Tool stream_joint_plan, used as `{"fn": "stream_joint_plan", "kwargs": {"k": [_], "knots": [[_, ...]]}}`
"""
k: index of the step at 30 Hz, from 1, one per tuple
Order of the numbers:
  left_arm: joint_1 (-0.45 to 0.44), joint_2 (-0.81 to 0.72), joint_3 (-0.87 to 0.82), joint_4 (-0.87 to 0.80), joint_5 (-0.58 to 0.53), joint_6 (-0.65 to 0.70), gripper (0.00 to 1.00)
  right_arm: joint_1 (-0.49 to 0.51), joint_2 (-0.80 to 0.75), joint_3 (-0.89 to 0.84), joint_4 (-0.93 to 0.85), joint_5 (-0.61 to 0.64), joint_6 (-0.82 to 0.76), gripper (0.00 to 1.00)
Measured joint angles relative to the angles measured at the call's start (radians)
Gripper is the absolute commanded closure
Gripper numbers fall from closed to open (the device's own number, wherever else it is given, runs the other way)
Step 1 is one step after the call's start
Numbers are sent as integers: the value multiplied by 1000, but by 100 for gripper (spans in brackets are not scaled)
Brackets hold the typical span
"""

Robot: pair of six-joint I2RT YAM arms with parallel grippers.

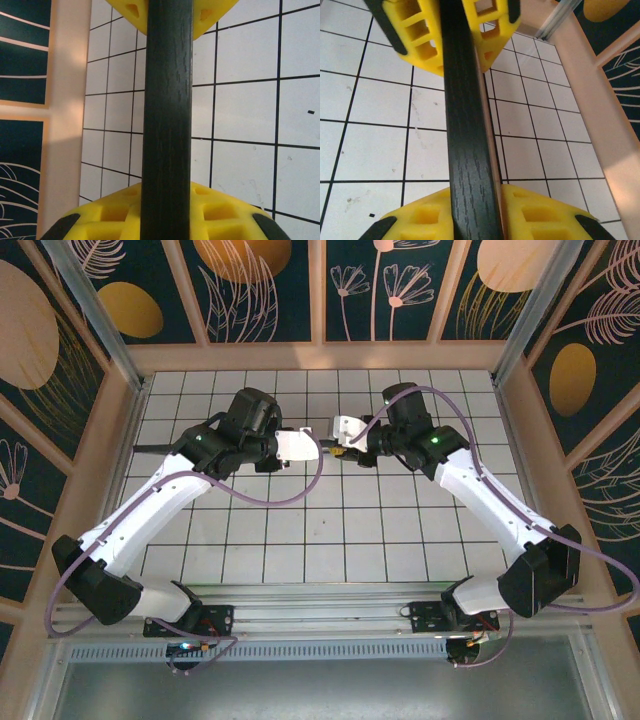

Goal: Put the photo into the frame

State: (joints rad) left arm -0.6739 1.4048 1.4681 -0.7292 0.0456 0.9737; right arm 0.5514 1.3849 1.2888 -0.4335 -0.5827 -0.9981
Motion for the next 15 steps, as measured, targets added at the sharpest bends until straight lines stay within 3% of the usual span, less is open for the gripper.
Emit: {"fn": "stream_joint_plan", "kwargs": {"k": [5,10,15], "knots": [[0,-15,-31,30,-2,1,100,0,0,-4,1,-3,-16,92],[0,-46,-92,90,-8,-9,93,0,0,-11,3,-10,-22,100],[-3,-75,-143,143,-14,-11,76,0,-1,-20,11,-14,-23,100]]}}
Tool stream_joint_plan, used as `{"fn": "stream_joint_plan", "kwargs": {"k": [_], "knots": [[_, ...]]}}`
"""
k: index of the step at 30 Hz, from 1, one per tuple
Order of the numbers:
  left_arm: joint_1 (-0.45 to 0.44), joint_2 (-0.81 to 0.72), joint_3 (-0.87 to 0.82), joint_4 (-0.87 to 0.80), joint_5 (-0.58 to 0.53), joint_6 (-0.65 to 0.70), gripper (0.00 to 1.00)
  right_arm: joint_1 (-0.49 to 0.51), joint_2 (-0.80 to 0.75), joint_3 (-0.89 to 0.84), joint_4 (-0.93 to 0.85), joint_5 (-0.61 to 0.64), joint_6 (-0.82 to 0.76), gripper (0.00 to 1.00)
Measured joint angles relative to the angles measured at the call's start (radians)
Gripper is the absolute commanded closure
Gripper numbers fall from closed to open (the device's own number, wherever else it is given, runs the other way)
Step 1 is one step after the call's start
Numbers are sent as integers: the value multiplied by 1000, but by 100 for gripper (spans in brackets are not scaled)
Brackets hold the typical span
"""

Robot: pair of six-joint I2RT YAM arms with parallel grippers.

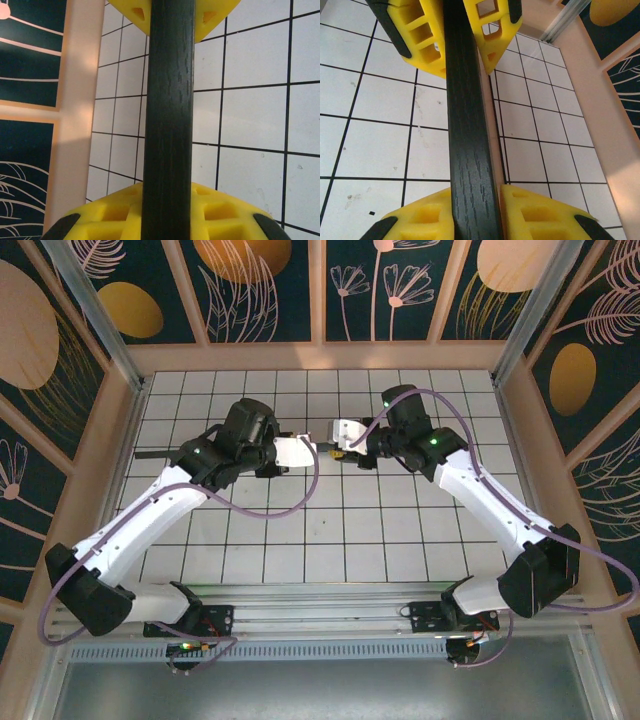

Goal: Put the photo into the frame

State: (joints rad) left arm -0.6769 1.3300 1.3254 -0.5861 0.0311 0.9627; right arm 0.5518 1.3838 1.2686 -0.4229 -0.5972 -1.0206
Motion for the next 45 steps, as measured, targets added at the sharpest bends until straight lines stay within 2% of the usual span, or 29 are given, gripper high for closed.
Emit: {"fn": "stream_joint_plan", "kwargs": {"k": [3,11,17,24,28,33,40,45], "knots": [[-4,-14,-27,49,-24,-17,63,0,0,-2,14,-1,4,100],[-2,-45,-49,179,-101,-111,19,0,-5,0,46,-3,56,100],[-2,-93,-49,271,-158,-229,2,0,-5,29,58,29,167,100],[-2,-185,-12,396,-217,-522,2,0,44,157,18,90,486,100],[-2,-209,6,429,-235,-712,2,-1,97,236,-17,134,724,100],[-2,-234,-44,467,-247,-900,2,-55,115,243,-17,102,1029,100],[-2,-236,-173,491,-249,-1075,1,-183,89,44,160,-5,1435,100],[-2,-235,-267,530,-251,-1169,2,-229,45,-120,296,-26,1659,100]]}}
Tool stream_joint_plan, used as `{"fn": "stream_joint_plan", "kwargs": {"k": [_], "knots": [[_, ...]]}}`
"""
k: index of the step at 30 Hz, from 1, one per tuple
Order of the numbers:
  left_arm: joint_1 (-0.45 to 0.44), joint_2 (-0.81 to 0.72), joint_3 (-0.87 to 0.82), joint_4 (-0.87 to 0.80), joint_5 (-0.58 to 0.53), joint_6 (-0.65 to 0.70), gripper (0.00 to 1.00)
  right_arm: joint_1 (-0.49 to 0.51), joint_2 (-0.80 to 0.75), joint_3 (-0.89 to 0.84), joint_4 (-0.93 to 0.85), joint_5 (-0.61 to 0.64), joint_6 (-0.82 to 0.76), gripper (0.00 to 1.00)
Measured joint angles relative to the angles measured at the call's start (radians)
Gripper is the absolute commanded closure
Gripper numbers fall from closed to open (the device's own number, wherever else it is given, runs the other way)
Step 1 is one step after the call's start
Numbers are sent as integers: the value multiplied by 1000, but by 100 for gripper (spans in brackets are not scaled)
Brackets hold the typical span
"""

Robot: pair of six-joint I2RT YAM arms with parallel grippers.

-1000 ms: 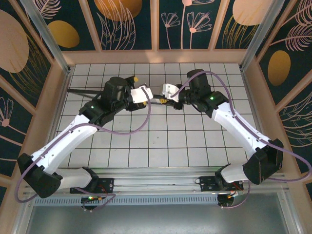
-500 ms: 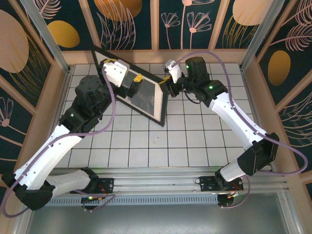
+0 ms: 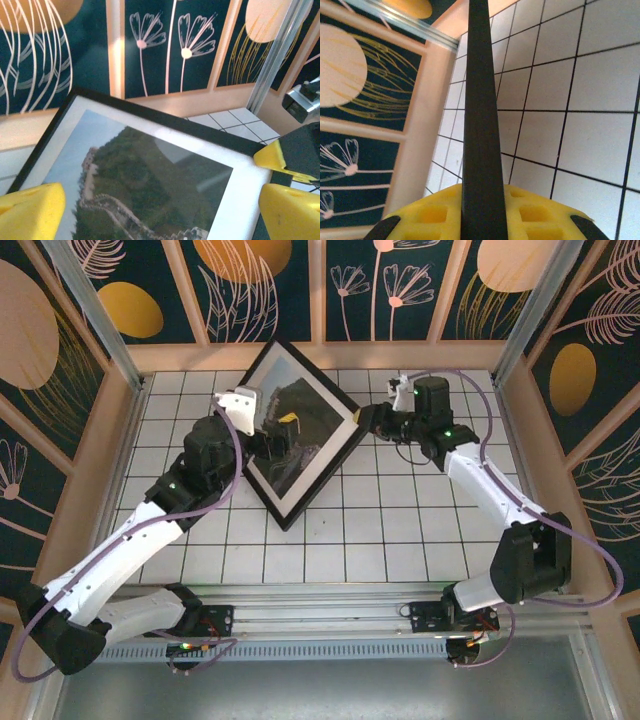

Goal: Put the photo into the frame

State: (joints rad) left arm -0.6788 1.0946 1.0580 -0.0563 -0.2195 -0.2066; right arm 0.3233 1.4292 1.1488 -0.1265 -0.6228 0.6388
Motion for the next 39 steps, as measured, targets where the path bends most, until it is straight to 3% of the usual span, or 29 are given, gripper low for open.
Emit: {"fn": "stream_joint_plan", "kwargs": {"k": [14,25,39], "knots": [[36,22,-246,117,-29,-238,2,-69,-80,-435,410,-8,390,99],[124,32,-348,194,-40,-323,1,-76,-18,-629,706,-5,525,76],[266,65,-517,288,-76,-445,1,-80,148,-753,796,30,528,57]]}}
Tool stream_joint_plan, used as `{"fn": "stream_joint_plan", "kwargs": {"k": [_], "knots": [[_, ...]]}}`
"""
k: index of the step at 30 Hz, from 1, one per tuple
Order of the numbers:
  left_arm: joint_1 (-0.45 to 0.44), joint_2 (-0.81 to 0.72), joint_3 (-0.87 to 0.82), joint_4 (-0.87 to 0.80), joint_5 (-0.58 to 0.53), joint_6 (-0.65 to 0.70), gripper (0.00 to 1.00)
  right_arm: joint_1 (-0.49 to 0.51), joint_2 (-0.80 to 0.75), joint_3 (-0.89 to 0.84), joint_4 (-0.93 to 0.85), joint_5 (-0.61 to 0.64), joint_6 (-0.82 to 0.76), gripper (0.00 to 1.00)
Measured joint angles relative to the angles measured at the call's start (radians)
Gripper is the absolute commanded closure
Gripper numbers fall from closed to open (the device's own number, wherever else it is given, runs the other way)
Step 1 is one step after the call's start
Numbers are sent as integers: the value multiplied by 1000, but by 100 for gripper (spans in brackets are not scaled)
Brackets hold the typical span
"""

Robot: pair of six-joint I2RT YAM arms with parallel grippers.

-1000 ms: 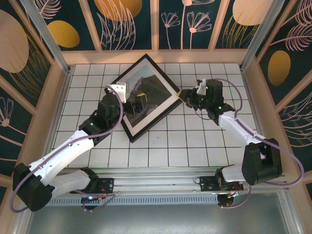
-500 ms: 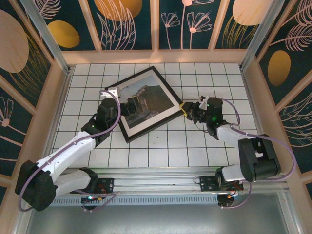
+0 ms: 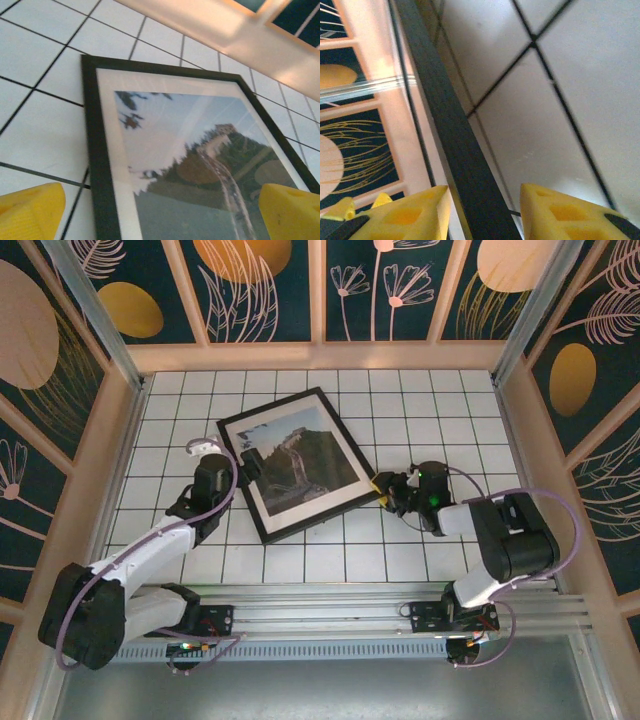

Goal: Put the photo into the frame

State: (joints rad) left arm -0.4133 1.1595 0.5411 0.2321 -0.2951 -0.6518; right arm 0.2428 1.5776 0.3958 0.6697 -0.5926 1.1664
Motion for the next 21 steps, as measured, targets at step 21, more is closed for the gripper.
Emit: {"fn": "stream_joint_plan", "kwargs": {"k": [21], "knots": [[82,222,-17,10,58,-87,2,67,-163,83,-462,298,-349,36]]}}
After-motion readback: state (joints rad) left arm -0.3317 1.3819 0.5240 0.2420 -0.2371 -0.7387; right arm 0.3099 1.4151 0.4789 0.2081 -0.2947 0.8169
